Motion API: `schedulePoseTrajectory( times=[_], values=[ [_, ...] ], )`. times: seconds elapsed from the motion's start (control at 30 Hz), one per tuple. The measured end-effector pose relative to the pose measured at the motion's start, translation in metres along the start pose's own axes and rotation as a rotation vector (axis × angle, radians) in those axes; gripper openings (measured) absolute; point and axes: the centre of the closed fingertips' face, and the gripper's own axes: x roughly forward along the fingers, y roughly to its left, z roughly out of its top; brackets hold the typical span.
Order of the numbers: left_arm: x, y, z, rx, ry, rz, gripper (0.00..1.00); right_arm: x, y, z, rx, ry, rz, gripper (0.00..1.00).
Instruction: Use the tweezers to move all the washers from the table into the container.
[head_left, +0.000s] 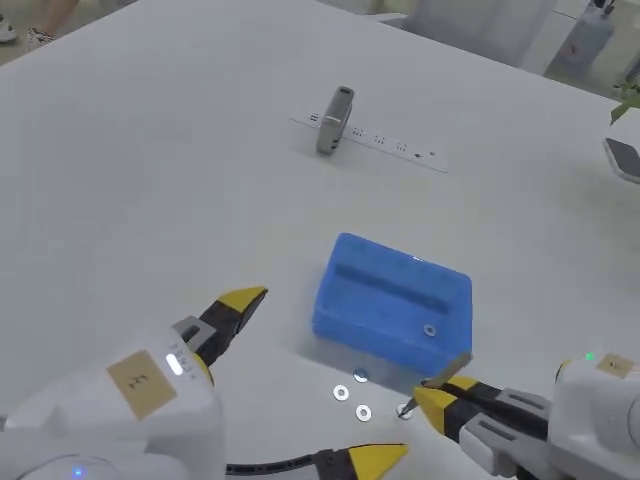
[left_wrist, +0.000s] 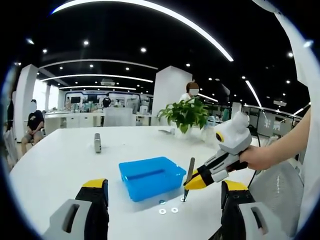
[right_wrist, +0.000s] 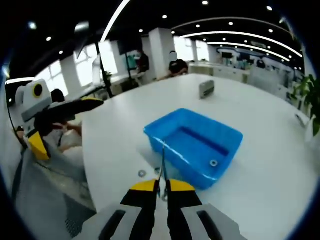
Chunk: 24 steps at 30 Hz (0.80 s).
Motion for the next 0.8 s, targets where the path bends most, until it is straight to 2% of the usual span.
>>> schedulePoseTrajectory(
  times=[0.07,0.17,0.3,0.37,0.43,0.5,0.57,0.7,0.8],
  values=[
    [0.0001,0.0003,-0.0004,0.005,0.003,0.002,0.95,-0.0004,0.0022,-0.0003,-0.020,0.007,0.002,0.04],
    [0.0003,0.0002,-0.0011,0.005,0.006,0.002,0.95,-0.0001,-0.0043,0.0002,-0.042,0.000,-0.005,0.04],
    [0.0004,0.0003,-0.0019,0.008,0.011,0.004,0.95,0.0013,-0.0055,-0.0004,-0.036,0.001,-0.003,0.04],
    [0.0004,0.0002,-0.0024,0.009,0.014,0.003,0.95,0.0026,-0.0029,-0.0053,-0.043,0.019,0.004,0.04],
    [0.0006,-0.0002,-0.0029,0.011,0.016,0.002,0.95,0.0022,0.0000,-0.0040,-0.052,0.012,0.009,0.04],
    [0.0008,0.0003,-0.0046,0.016,0.026,0.005,0.95,0.0035,-0.0020,-0.0051,-0.092,0.019,0.001,0.03],
    [0.0008,0.0003,-0.0050,0.018,0.029,0.005,0.95,0.0041,0.0023,-0.0051,-0.112,0.025,0.003,0.03],
    [-0.0001,0.0009,-0.0011,0.019,0.009,0.008,0.95,0.0045,0.0033,-0.0057,-0.144,0.040,-0.012,0.03],
    [-0.0009,0.0022,0.0017,0.005,-0.008,0.011,0.95,0.0048,0.0018,-0.0053,-0.130,0.036,-0.022,0.03]
  ],
)
